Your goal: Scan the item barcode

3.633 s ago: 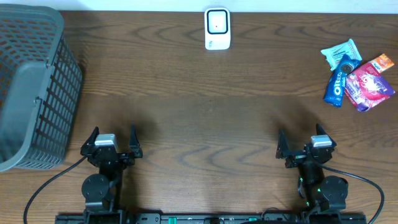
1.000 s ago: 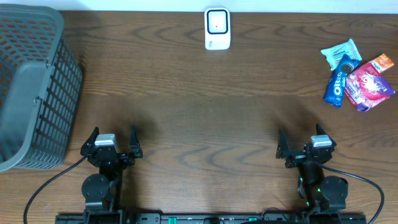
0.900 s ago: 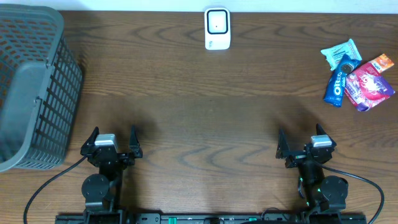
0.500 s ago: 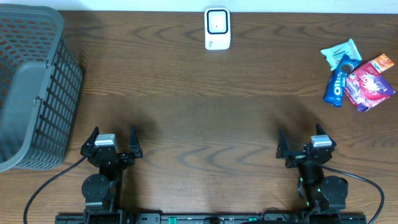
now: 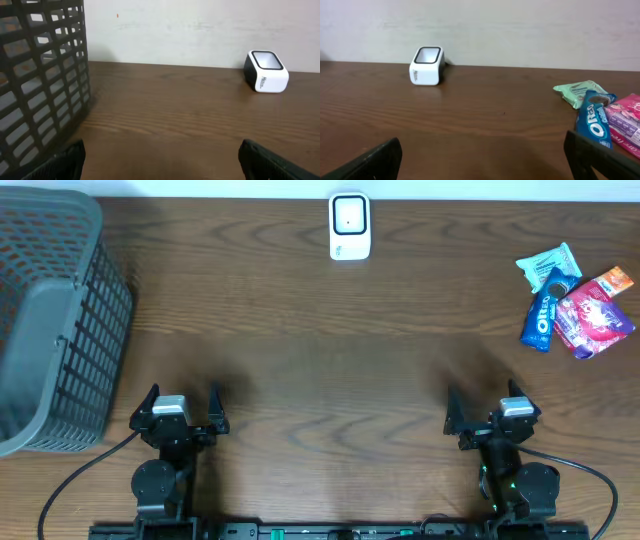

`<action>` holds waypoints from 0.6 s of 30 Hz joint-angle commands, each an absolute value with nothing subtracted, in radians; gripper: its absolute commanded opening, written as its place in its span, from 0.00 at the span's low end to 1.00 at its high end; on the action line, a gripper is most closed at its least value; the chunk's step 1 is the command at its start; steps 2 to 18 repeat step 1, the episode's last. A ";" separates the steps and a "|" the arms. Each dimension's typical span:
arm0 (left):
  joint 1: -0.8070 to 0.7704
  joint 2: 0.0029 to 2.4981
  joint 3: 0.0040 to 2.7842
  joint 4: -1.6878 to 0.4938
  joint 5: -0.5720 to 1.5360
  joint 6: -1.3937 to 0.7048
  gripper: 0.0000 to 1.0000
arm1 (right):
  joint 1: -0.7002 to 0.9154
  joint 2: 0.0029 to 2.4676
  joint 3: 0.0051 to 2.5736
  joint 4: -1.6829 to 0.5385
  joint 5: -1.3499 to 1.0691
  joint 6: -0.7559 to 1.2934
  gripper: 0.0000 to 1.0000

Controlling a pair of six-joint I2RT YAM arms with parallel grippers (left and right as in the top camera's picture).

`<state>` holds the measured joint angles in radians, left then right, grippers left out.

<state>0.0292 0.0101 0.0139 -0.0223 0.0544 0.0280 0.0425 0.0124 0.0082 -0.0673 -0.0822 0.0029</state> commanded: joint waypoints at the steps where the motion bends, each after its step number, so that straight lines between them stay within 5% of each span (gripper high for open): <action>1: 0.033 0.004 0.004 -0.067 0.070 0.044 0.98 | 0.038 0.007 0.006 -0.070 -0.088 -0.008 0.99; 18: 0.033 0.004 0.004 -0.067 0.070 0.044 0.98 | 0.038 0.007 0.006 -0.070 -0.088 -0.008 0.99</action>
